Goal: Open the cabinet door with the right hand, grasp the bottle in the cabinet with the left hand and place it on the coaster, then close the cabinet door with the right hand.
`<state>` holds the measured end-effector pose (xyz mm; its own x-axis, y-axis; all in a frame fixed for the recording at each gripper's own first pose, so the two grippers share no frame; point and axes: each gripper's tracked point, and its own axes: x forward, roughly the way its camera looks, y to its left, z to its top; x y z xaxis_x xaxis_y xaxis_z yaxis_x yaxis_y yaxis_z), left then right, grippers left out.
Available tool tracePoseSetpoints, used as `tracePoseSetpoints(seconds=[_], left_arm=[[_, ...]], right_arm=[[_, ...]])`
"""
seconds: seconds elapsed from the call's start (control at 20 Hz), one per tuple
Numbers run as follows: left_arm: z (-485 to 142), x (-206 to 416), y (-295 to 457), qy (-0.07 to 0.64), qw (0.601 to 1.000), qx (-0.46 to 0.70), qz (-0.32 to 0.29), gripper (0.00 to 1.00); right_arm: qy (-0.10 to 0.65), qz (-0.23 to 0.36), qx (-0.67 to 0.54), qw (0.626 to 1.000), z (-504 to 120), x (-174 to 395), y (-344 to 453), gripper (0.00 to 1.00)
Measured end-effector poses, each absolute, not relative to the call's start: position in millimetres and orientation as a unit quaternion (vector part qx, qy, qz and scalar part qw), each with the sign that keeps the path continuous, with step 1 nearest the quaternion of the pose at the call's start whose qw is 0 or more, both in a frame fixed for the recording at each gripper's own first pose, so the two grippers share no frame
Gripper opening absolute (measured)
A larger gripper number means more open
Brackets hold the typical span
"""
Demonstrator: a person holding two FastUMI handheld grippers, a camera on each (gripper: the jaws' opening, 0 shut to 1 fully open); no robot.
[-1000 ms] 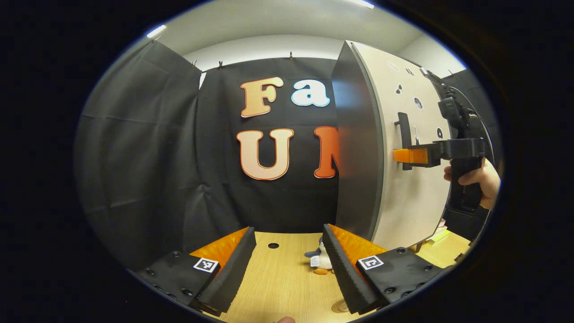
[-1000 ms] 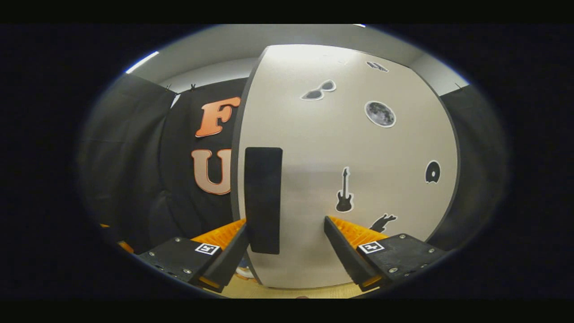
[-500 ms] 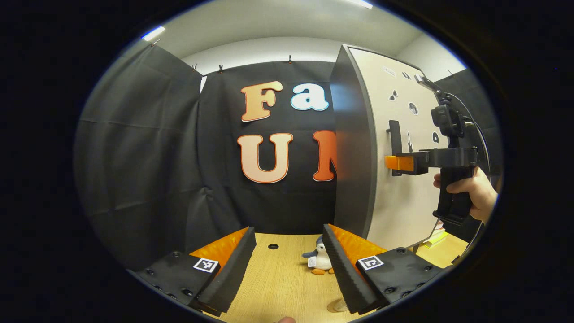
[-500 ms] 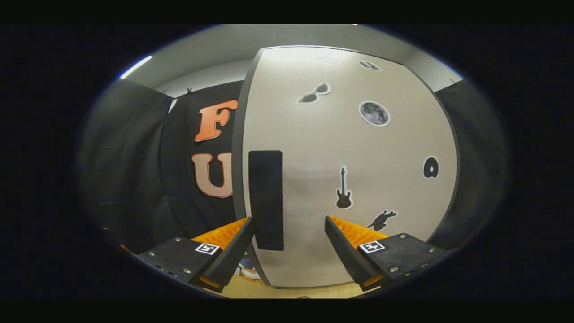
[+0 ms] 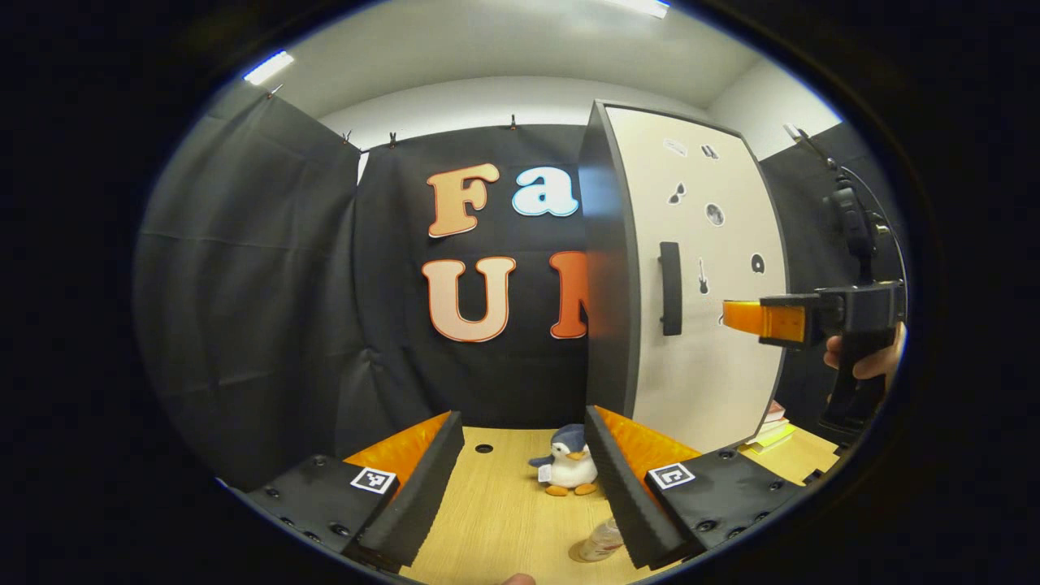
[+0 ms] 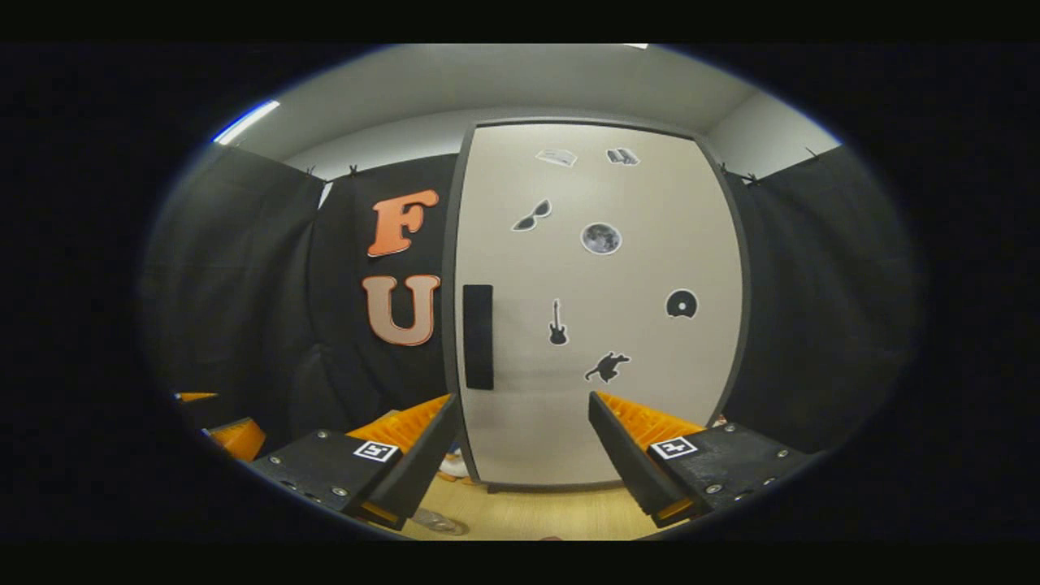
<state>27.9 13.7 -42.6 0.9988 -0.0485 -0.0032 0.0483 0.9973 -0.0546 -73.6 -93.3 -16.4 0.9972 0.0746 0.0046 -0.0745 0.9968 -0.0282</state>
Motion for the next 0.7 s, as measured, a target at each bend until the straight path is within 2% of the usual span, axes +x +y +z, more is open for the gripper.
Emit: tracePoseSetpoints(seconds=[0.35,0.7], left_arm=[[-24.0,-7.5,-25.3,-0.003,0.999,-0.03,-0.041,0.97],[-12.6,-31.4,-45.1,-0.005,0.998,-0.033,-0.046,0.97]], right_arm=[[-0.006,0.018,0.005,1.0,-13.2,-172.1,-131.5,0.97],[0.002,0.0,0.005,1.0,-26.1,-226.9,-158.0,0.97]])
